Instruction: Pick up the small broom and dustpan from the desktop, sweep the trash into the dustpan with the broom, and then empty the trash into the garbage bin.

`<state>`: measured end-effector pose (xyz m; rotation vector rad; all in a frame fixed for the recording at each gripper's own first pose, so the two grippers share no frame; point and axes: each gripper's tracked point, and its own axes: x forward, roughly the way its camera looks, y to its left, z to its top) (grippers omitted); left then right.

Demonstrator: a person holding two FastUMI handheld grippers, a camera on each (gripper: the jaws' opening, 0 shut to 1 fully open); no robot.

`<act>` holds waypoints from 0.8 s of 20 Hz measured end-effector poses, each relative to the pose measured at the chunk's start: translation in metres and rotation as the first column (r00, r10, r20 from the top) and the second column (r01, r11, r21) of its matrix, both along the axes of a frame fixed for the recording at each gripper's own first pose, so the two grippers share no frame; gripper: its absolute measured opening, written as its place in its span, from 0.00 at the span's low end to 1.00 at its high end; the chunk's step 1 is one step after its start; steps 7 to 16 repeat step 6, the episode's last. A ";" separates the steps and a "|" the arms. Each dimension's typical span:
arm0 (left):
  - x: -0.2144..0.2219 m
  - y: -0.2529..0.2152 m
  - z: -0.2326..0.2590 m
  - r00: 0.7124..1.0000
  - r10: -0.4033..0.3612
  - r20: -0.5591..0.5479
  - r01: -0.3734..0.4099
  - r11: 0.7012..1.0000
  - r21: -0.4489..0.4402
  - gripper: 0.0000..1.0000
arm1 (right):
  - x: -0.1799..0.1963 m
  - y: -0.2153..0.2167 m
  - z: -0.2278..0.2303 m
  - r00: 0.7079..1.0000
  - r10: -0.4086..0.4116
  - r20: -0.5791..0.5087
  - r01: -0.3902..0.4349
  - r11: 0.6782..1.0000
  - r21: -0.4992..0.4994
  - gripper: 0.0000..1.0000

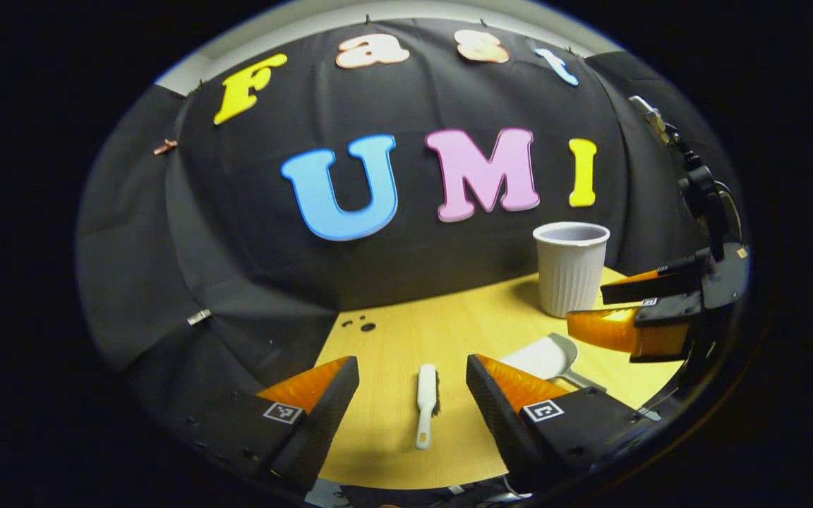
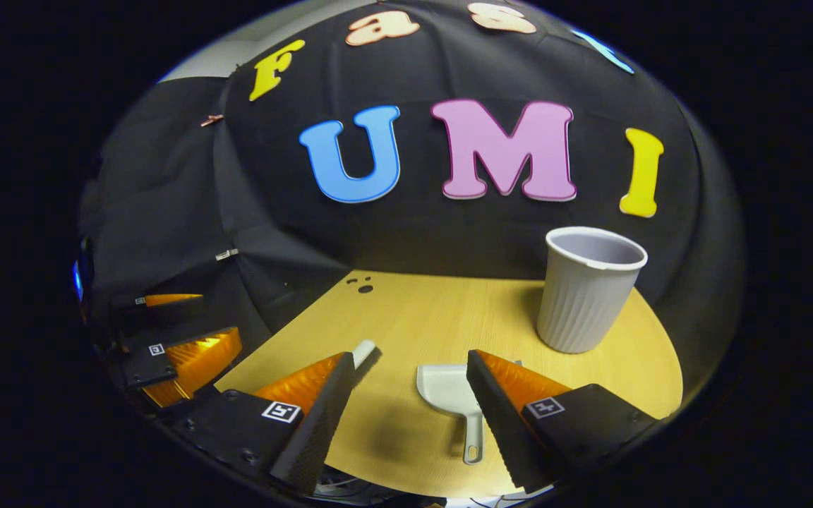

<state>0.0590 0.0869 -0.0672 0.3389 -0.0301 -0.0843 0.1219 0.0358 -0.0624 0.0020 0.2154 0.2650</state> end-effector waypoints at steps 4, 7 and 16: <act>-0.049 -0.006 0.010 0.996 -0.027 0.089 0.035 0.995 -0.090 0.97 | -0.031 0.013 0.022 0.995 0.010 0.098 -0.012 1.000 0.018 0.99; -0.063 -0.002 0.008 0.994 -0.018 0.105 0.031 0.992 -0.121 0.97 | -0.040 0.014 0.023 0.994 0.017 0.111 -0.021 0.999 0.038 0.99; -0.063 -0.002 0.008 0.994 -0.018 0.105 0.031 0.992 -0.121 0.97 | -0.040 0.014 0.023 0.994 0.017 0.111 -0.021 0.999 0.038 0.99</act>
